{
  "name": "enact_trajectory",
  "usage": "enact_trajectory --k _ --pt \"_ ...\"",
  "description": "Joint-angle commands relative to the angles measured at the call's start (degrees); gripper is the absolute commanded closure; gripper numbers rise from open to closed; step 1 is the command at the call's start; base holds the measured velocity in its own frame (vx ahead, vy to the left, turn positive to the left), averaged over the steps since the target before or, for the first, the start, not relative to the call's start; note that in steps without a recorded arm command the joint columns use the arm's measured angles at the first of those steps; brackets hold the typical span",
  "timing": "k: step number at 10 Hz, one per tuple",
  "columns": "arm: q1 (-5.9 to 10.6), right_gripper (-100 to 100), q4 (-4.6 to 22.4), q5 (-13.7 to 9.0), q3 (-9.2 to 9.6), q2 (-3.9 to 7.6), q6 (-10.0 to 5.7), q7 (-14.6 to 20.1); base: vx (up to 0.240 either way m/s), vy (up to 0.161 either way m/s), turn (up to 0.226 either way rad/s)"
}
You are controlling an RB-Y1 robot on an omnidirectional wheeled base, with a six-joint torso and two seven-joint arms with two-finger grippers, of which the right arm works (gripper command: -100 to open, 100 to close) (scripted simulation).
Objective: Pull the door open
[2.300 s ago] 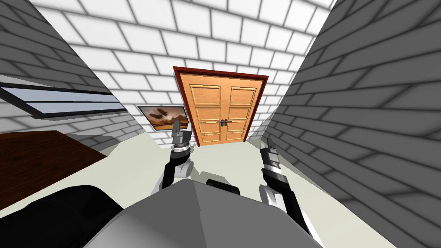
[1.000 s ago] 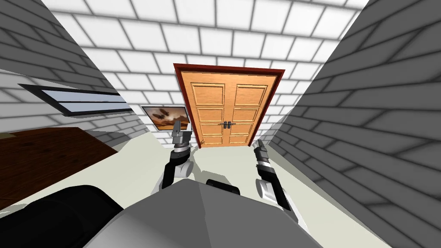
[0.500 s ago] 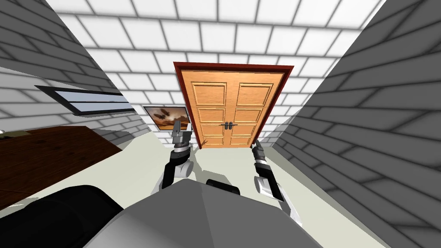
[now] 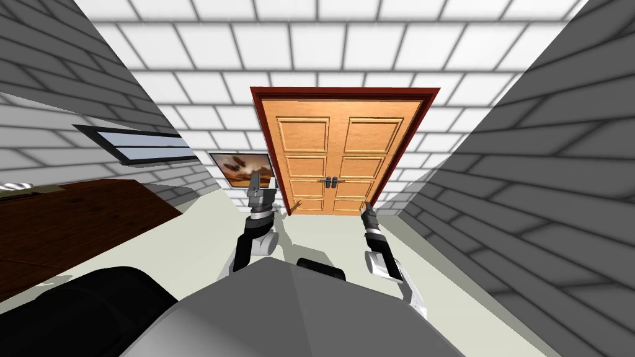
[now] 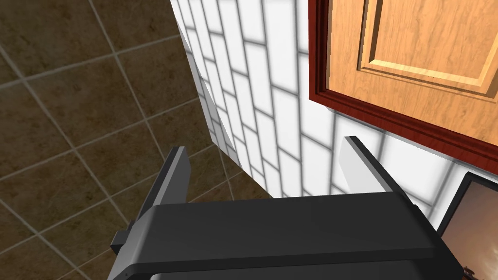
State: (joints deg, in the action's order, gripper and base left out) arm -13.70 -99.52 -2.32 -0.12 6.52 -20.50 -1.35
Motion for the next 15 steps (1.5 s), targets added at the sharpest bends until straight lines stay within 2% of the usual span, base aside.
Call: enact_trajectory --k 1,10,11,15 --pt "1.75 -100 2.6 0.0 -0.24 0.45 0.11 0.6 0.100 -0.023 0.071" --pt "9.27 -100 15.1 -0.2 -0.99 2.71 0.19 4.2 0.100 -0.010 0.071" --pt "9.27 -100 15.1 -0.2 -0.99 2.71 0.19 4.2 0.074 -0.009 0.024" --pt "12.48 -100 20.5 -0.3 -1.31 3.62 0.23 5.7 0.078 -0.008 0.060"
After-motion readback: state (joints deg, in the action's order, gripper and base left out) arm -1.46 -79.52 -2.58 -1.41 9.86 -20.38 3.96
